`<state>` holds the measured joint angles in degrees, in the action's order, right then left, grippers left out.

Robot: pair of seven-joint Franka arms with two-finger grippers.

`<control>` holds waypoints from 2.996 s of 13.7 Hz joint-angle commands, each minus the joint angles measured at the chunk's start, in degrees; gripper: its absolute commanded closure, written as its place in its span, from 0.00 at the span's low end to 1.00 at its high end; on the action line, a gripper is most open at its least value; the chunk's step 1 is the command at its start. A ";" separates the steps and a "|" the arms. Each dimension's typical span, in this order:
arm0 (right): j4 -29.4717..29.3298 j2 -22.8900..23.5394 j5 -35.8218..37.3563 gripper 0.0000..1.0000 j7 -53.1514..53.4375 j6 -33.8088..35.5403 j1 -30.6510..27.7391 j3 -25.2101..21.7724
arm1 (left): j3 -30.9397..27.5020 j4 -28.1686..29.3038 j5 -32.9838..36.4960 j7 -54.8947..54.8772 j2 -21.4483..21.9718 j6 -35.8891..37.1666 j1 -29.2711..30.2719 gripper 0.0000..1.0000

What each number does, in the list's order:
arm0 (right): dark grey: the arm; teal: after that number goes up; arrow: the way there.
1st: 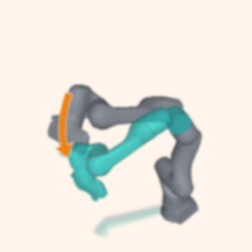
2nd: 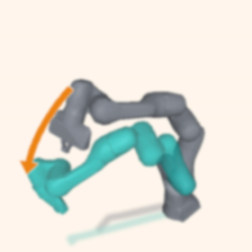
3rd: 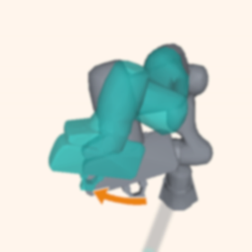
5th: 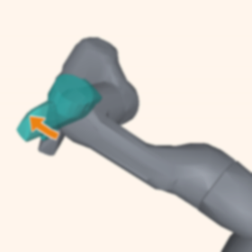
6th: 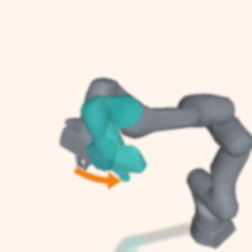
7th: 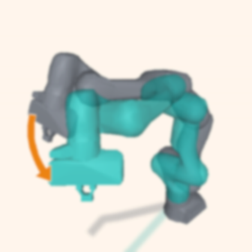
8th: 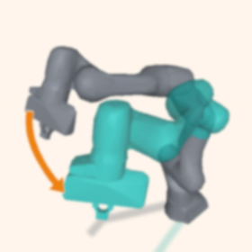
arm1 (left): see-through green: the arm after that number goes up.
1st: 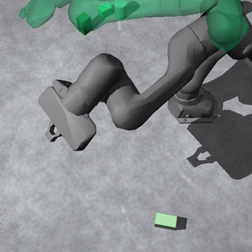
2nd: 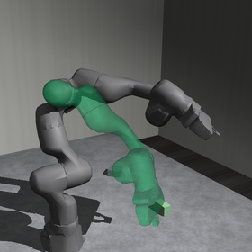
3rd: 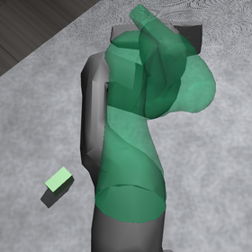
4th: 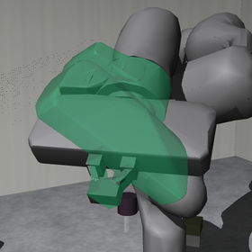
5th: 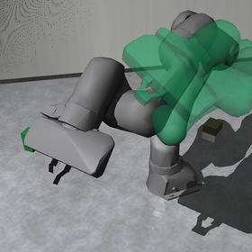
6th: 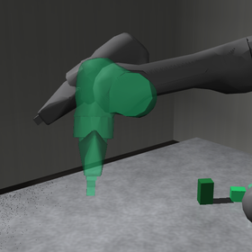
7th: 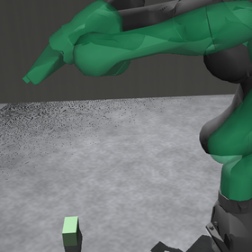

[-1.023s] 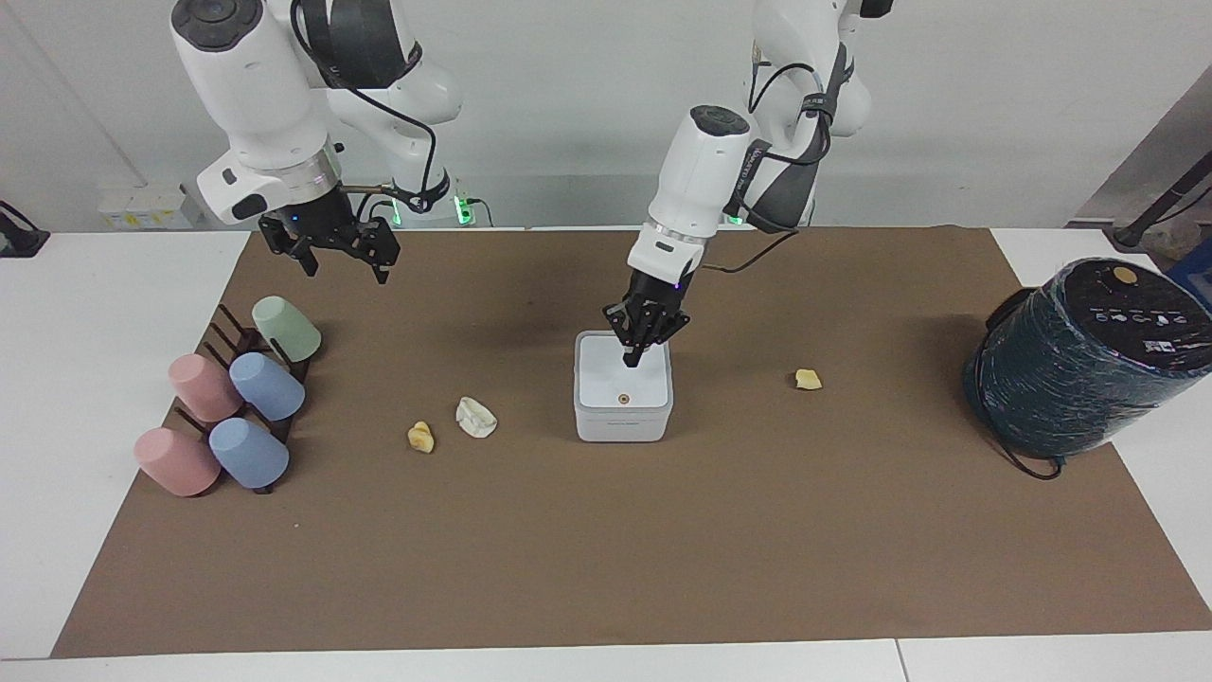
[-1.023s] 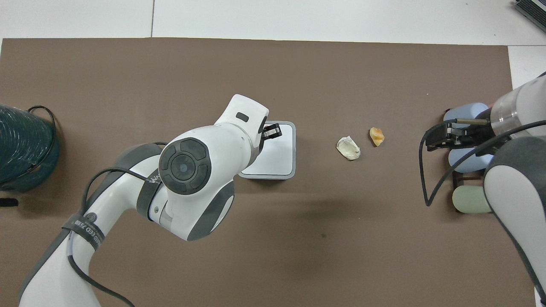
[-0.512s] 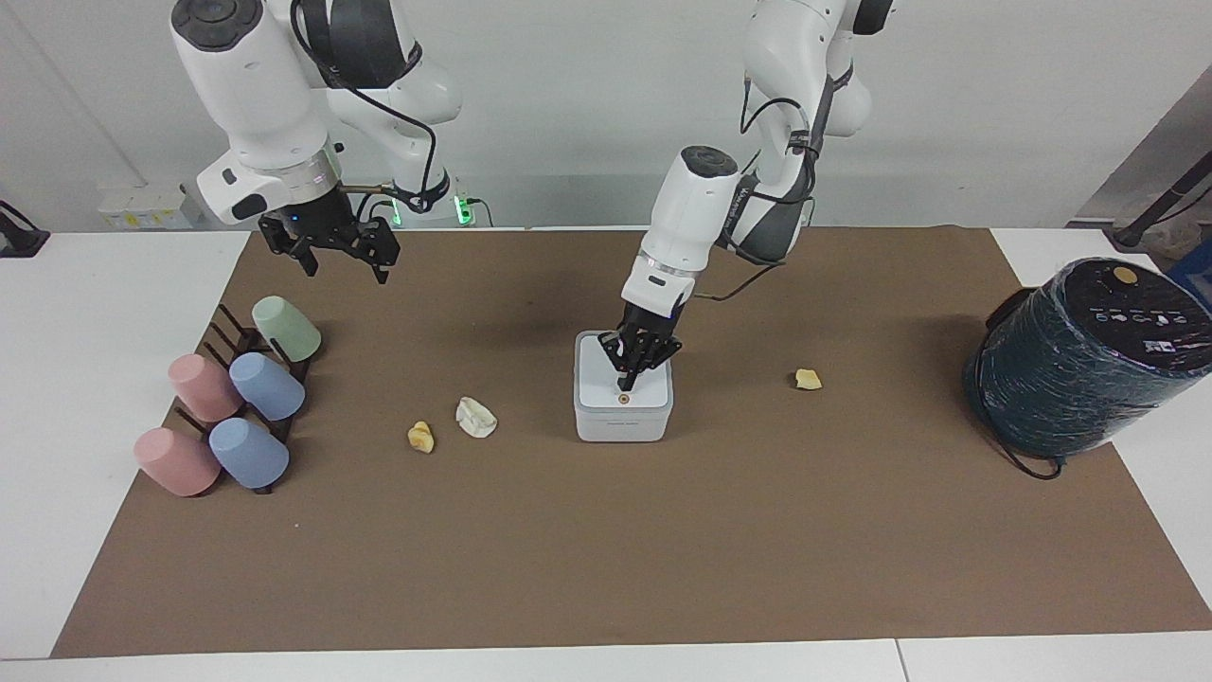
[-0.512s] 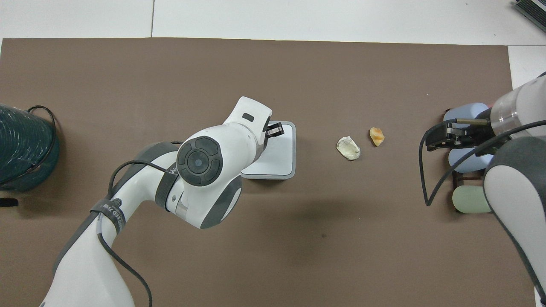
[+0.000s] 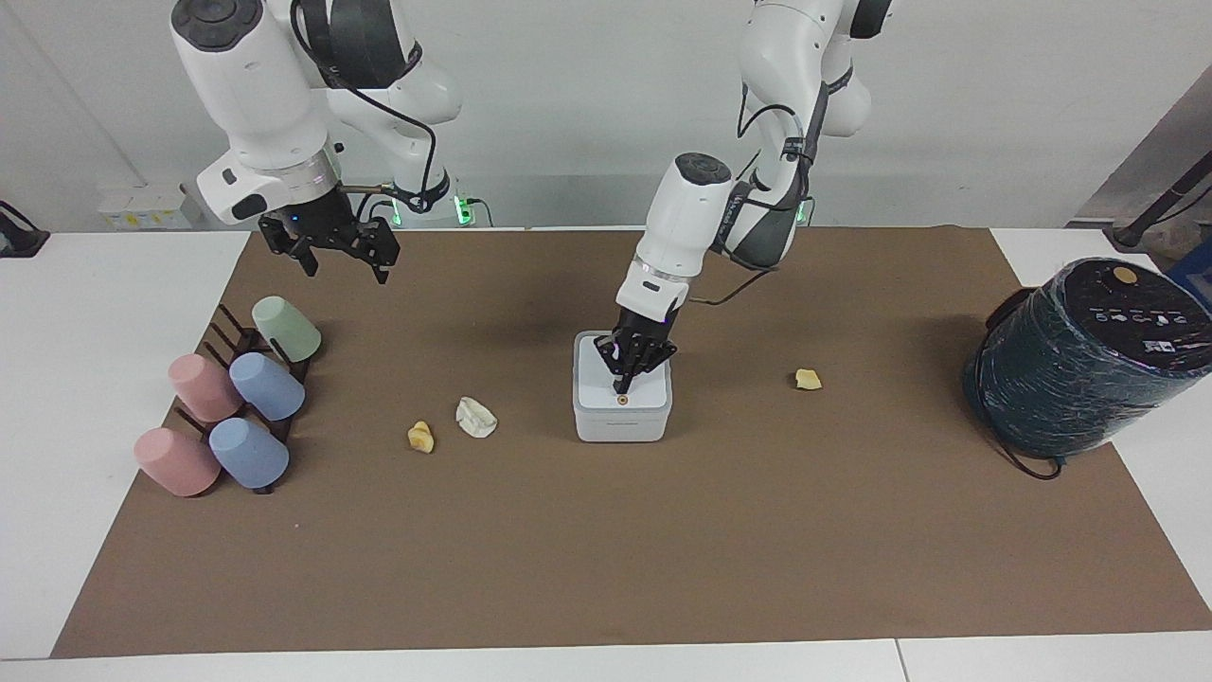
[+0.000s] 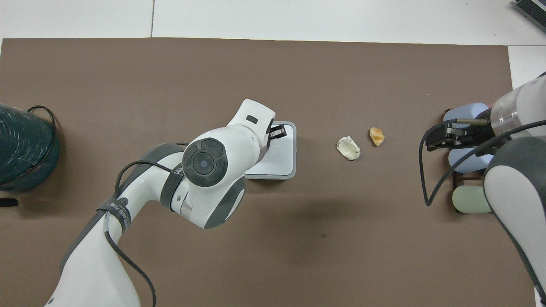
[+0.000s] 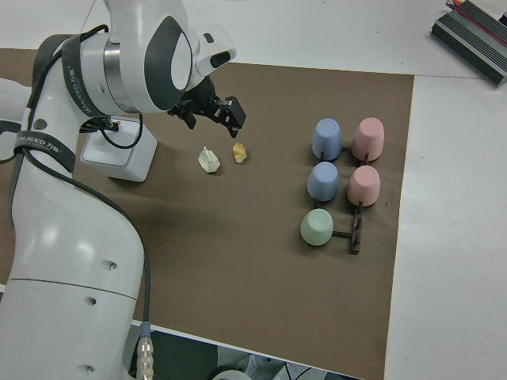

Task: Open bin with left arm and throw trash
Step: 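Grasp the bin lid with the left gripper and lift it open, then pull the left gripper back away from the open bin, then grasp the tan scrap beside the white paper with the right gripper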

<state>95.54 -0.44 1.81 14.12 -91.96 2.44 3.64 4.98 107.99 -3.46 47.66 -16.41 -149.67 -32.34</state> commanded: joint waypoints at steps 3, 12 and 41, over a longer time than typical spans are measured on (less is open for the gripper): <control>1.23 -1.32 -0.14 0.00 -1.47 0.03 -1.03 0.58 | -0.67 -0.85 -0.49 0.06 -1.96 -0.01 -1.41 0.94; 1.23 -1.32 -0.14 0.00 -1.47 0.03 -1.03 0.58 | -1.38 -14.64 -0.41 -0.29 0.84 25.01 2.19 0.94; 18.60 15.11 0.82 0.00 -1.64 -48.01 -0.86 0.84 | -1.47 -13.86 9.44 -37.11 11.22 47.62 23.03 0.00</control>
<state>109.93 13.85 1.81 14.07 -134.64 1.94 4.28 3.43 93.56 4.63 11.39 -7.66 -103.64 -9.44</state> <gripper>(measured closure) 0.000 0.000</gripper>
